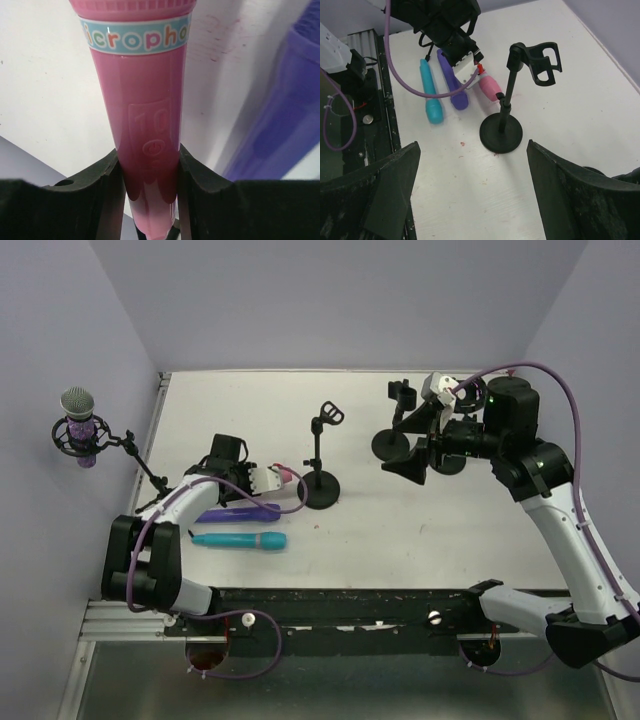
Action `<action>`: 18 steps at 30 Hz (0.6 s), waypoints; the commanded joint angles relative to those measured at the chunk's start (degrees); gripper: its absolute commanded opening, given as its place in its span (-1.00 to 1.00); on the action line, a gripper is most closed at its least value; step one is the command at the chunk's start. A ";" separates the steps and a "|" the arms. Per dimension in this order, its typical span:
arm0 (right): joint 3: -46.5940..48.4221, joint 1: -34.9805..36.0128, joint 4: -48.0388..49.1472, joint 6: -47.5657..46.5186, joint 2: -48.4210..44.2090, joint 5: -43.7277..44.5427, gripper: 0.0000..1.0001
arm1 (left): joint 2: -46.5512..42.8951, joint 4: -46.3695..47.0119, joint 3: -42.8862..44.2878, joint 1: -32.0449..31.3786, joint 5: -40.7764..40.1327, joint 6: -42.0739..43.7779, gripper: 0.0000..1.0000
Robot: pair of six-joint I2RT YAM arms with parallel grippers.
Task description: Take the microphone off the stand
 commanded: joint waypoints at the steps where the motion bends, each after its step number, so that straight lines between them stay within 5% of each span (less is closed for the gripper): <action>1: -0.35 0.10 -2.55 -1.16 -0.94 1.47 0.88 | 5.02 2.83 4.20 1.69 0.62 4.55 -1.00; 18: 2.36 0.19 -1.06 -3.61 6.86 -0.90 0.86 | 3.53 -10.01 -0.71 3.62 6.34 6.50 -0.21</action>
